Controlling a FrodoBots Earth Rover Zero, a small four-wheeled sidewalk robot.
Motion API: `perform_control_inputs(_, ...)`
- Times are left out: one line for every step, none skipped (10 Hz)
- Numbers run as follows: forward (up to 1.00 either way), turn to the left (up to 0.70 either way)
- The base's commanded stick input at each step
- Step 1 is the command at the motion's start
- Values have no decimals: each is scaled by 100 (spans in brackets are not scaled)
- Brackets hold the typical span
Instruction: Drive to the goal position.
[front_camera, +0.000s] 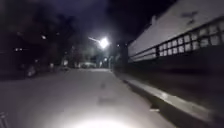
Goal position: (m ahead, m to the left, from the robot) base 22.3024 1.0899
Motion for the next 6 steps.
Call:
perform_control_inputs(70,0)
perform_control_inputs(70,0)
perform_control_inputs(70,0)
perform_control_inputs(70,0)
perform_control_inputs(70,0)
perform_control_inputs(70,0)
